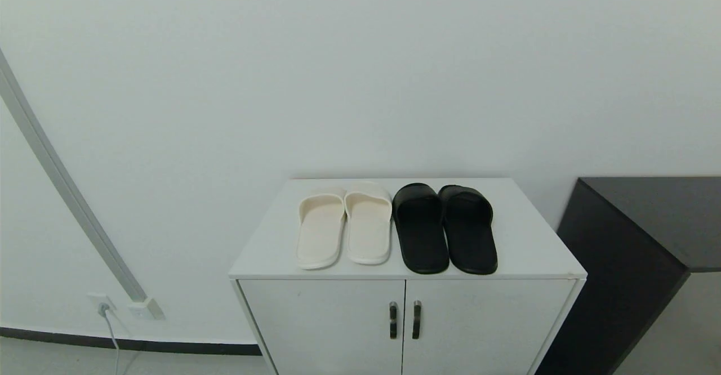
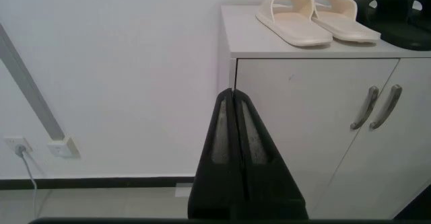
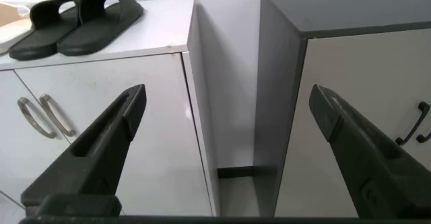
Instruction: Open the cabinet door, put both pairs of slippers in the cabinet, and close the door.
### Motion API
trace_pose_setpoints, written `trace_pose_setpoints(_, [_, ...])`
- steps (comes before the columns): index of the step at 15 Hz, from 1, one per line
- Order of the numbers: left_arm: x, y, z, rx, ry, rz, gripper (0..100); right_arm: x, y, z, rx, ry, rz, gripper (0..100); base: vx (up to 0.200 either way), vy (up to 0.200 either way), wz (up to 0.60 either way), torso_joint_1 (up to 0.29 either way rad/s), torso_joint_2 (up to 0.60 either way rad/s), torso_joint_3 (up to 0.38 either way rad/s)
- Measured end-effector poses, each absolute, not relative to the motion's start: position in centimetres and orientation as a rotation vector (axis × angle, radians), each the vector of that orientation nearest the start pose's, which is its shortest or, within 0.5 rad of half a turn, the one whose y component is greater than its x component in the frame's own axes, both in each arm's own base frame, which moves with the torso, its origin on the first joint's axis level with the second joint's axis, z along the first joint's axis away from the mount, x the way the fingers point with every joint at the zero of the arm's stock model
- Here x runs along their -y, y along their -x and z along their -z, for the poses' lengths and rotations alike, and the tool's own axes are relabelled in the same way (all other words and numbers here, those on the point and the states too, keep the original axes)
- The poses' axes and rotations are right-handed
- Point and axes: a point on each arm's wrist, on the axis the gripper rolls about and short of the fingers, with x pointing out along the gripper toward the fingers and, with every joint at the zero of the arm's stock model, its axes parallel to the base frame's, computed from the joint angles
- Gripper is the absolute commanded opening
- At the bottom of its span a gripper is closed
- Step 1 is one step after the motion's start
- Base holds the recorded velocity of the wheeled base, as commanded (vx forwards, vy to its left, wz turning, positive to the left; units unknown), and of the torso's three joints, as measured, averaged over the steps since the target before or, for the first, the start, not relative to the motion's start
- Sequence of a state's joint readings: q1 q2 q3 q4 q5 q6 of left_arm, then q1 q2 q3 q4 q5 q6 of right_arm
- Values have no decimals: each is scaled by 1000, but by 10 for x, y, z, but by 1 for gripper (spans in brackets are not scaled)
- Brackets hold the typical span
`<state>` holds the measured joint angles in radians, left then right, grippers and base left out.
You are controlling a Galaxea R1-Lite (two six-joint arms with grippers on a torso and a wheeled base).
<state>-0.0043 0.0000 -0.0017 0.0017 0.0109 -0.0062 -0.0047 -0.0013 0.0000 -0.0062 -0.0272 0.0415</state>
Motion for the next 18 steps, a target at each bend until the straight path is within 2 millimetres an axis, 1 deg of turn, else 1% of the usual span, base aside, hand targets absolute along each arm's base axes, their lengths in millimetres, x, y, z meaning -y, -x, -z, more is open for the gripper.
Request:
trace_pose_setpoints(13, [0, 23, -76, 0, -17, -3, 0, -1, 23, -77, 13, -32, -27, 100, 0, 0, 0, 0, 0, 0])
trace_pose_setpoints(14, [0, 23, -76, 0, -17, -2, 0, -1, 24, -83, 36, -40, -30, 100, 0, 0, 0, 0, 0, 0])
trace_pose_setpoints(16, [0, 23, -76, 0, -17, -3, 0, -1, 31, -109, 80, -72, -64, 100, 0, 0, 0, 0, 0, 0])
trace_pose_setpoints(18, [0, 23, -76, 0, -17, -3, 0, -2, 28, -124, 19, -86, -162, 100, 0, 0, 0, 0, 0, 0])
